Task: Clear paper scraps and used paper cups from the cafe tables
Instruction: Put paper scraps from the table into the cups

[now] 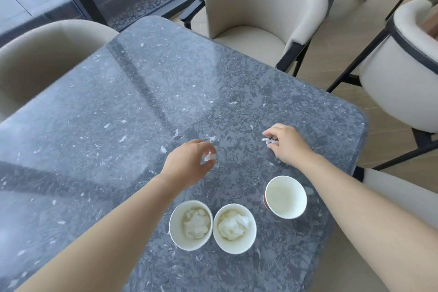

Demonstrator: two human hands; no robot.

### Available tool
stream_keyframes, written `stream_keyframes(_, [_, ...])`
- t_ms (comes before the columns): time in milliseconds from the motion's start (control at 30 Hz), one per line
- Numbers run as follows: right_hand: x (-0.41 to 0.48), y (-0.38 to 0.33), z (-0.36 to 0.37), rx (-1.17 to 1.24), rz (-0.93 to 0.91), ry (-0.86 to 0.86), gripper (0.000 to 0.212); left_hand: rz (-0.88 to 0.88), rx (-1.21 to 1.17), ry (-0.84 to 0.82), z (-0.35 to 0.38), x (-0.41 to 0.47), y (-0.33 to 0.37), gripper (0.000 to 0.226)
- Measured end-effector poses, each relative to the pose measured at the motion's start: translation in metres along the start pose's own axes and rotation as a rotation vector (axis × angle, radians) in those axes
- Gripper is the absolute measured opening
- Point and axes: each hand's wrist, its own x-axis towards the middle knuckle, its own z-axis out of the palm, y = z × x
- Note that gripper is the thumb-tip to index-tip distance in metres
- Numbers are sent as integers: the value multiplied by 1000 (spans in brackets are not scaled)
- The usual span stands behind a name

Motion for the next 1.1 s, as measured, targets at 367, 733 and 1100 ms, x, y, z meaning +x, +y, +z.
stream_keyframes(367, [-25, -46, -33, 80, -128, 98, 9, -27, -146, 97, -38, -50, 16, 14])
stream_keyframes(733, [-153, -130, -8, 295, -262, -52, 17, -27, -25, 7, -34, -140, 27, 29])
stream_keyframes(1100, [-193, -83, -4, 67, -180, 140, 21, 20, 25, 2, -5, -168, 48, 30])
